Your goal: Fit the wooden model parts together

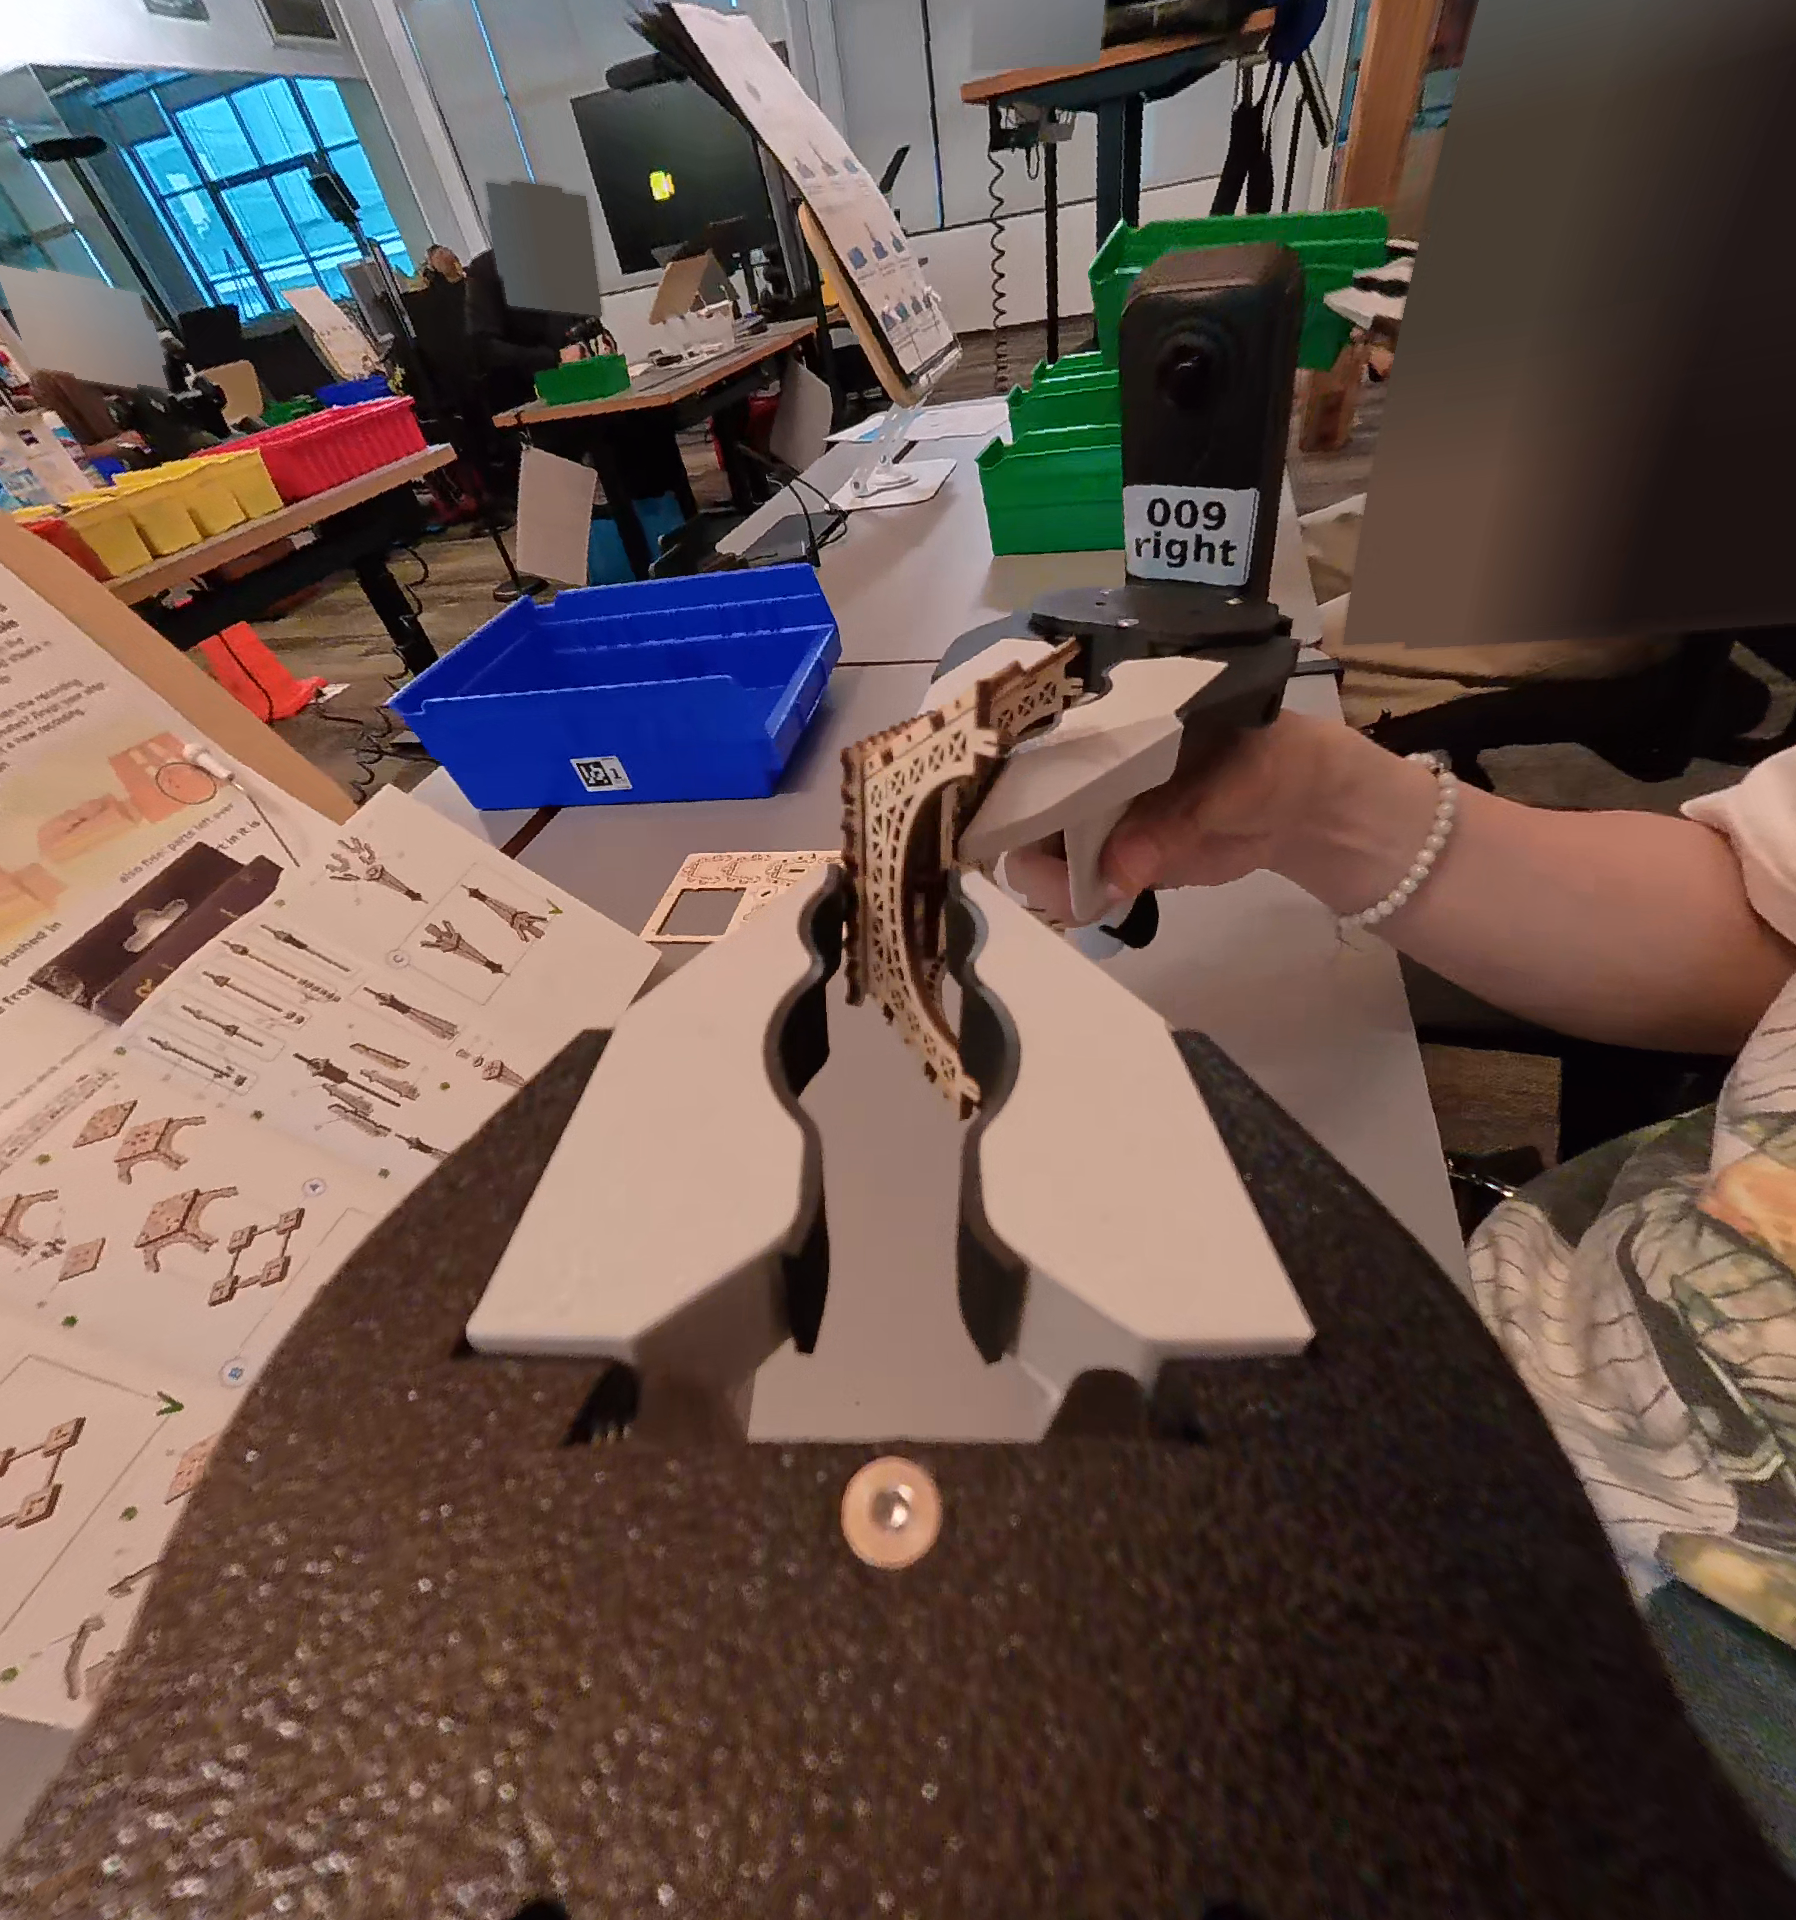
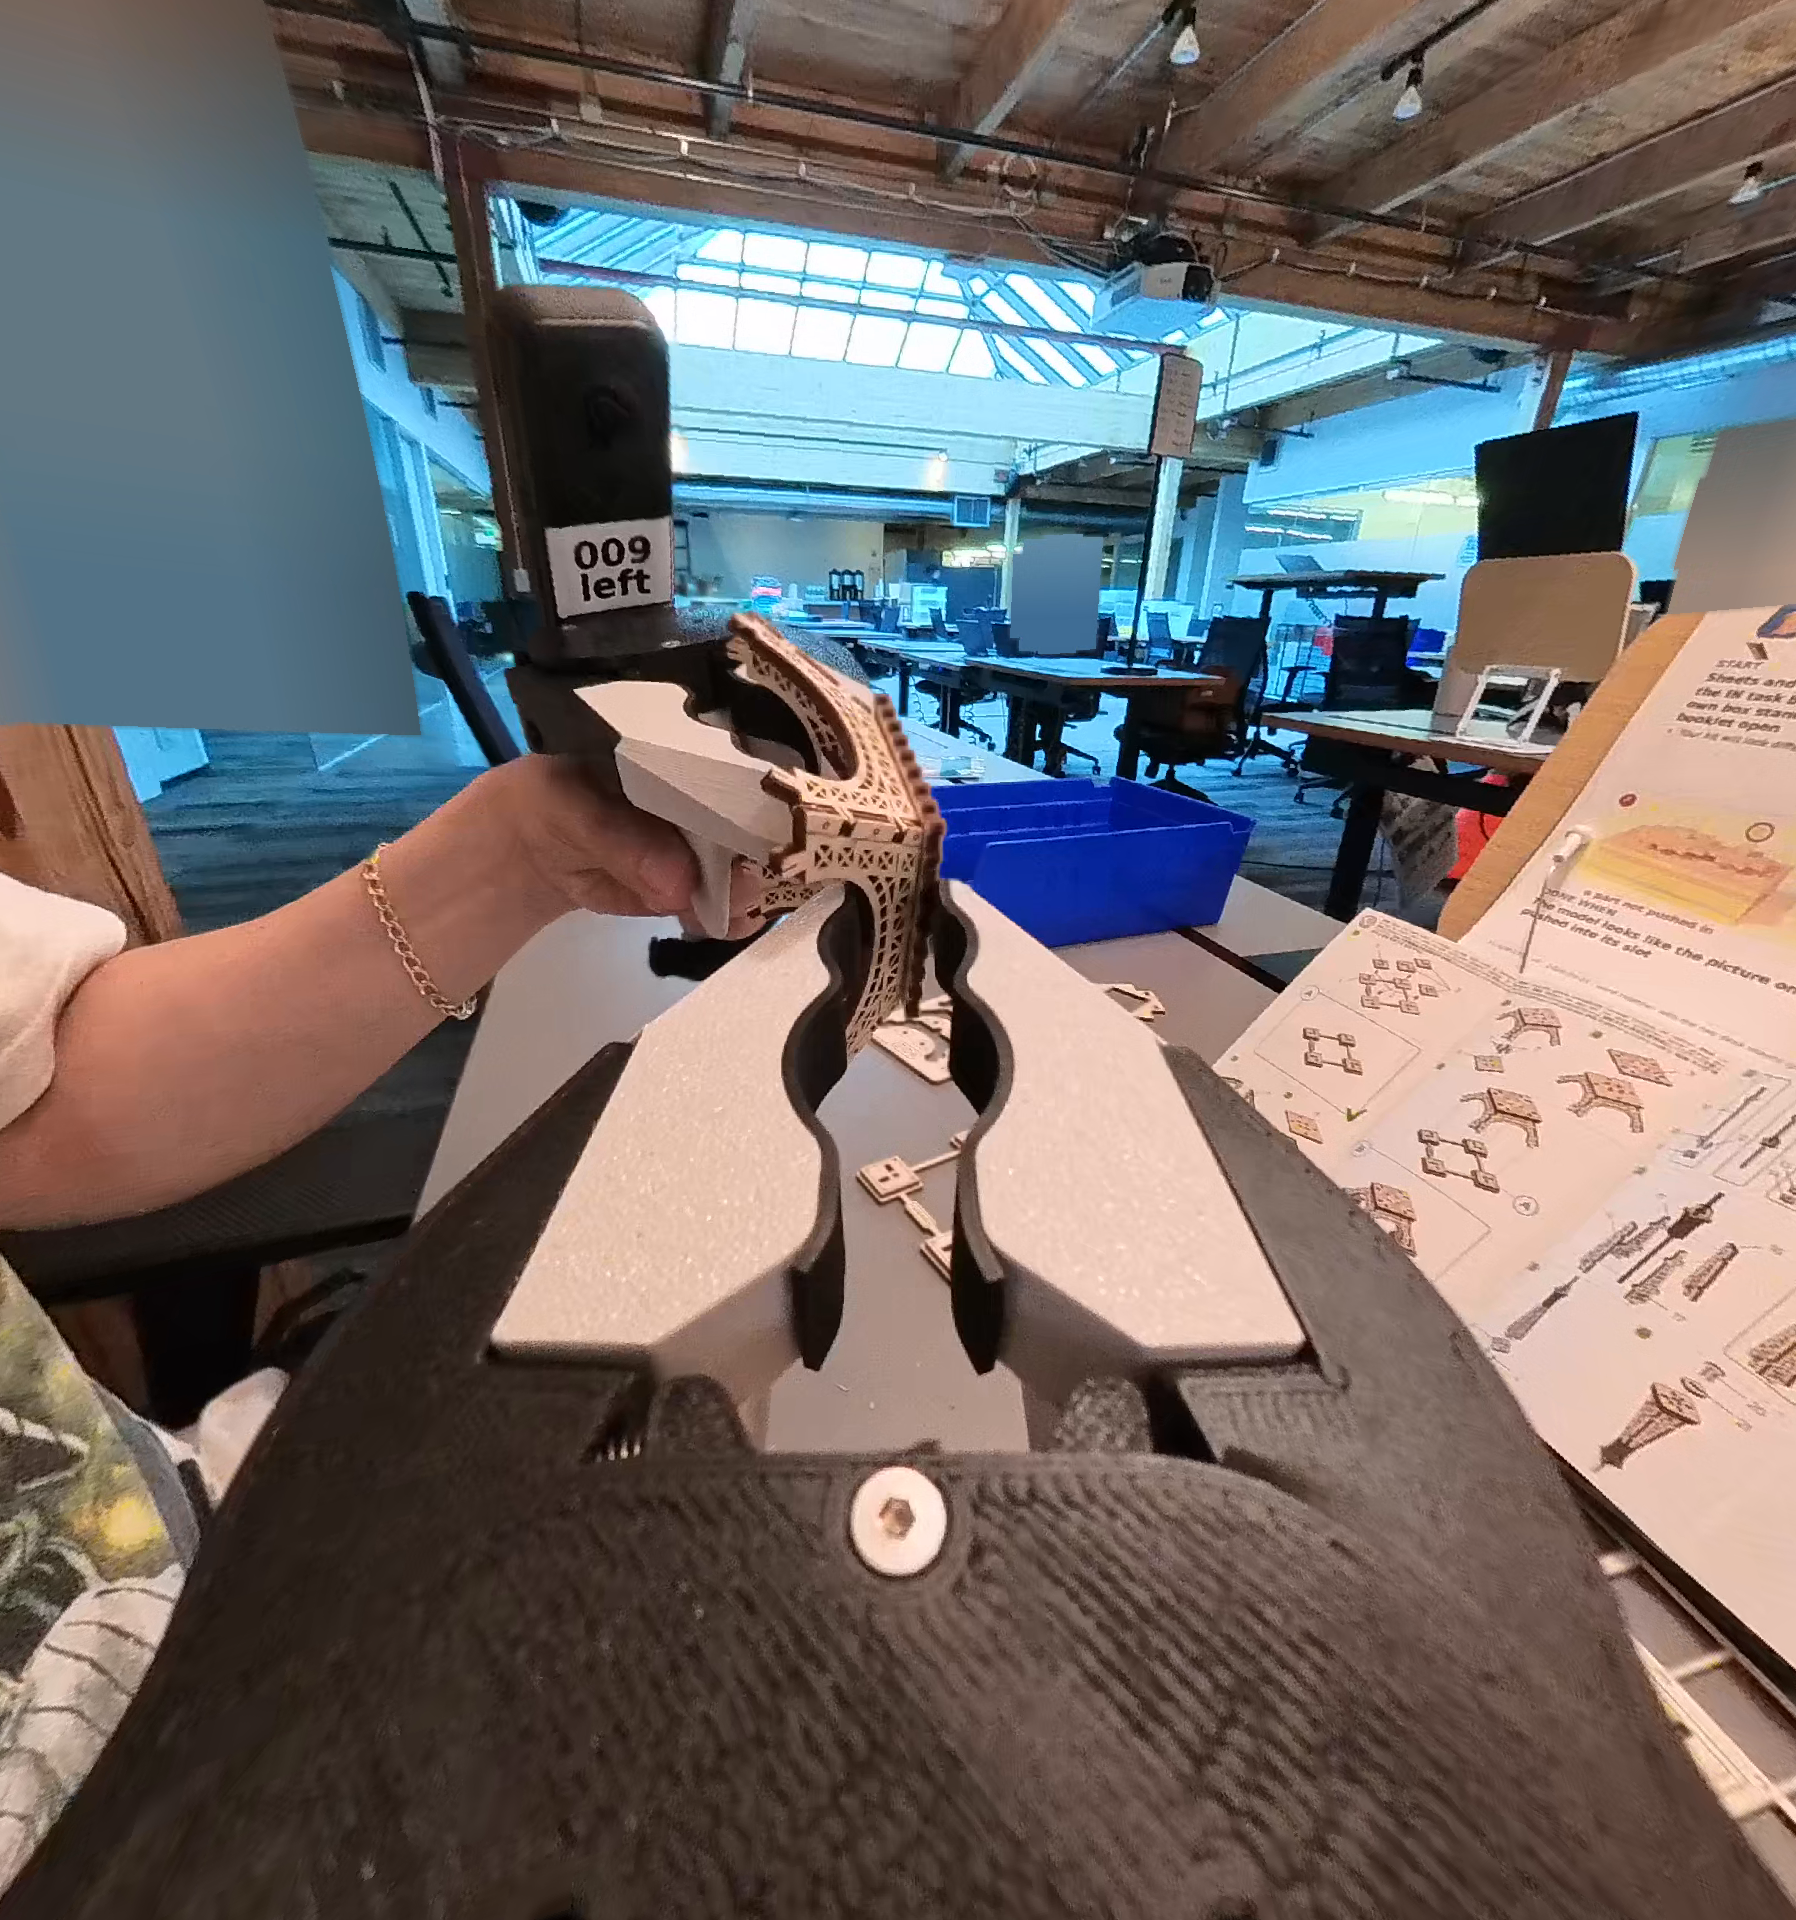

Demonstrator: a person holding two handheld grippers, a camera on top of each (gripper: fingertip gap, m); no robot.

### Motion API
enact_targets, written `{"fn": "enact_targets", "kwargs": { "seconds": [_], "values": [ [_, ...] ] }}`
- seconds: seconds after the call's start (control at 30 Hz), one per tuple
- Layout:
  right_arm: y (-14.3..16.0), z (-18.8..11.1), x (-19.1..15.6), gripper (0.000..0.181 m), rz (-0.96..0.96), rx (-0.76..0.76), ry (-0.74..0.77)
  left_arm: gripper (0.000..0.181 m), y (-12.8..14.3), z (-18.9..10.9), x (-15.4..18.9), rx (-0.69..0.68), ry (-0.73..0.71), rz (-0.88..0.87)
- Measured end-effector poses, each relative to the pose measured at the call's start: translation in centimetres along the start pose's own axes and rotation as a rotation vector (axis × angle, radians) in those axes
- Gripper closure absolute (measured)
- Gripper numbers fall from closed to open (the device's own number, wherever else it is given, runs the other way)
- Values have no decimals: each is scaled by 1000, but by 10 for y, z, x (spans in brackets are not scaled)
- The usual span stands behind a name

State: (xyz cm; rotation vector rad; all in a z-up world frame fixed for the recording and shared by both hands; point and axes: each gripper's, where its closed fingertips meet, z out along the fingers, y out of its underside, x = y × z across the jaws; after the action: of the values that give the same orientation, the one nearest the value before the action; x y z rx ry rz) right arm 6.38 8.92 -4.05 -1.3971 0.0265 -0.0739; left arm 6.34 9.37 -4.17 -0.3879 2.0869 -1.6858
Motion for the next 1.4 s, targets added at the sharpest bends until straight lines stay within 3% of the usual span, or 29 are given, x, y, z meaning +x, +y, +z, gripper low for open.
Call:
{"fn": "enact_targets", "kwargs": {
  "seconds": [0.63,0.77,1.1,1.23,1.4],
  "values": [
    [-46,-10,-30,164,-131,251,-78,170,-46,-12,33,-183,-249,278],
    [-54,-12,-41,165,-184,204,-74,170,-53,-16,42,-117,-189,218],
    [-71,-14,-70,168,-277,159,-109,170,-64,-27,63,210,126,-5],
    [-70,-11,-71,169,-309,121,-89,170,-62,-29,61,296,175,-1],
    [-66,-9,-62,170,-275,87,-55,169,-59,-25,54,290,146,-15]
  ]
}}
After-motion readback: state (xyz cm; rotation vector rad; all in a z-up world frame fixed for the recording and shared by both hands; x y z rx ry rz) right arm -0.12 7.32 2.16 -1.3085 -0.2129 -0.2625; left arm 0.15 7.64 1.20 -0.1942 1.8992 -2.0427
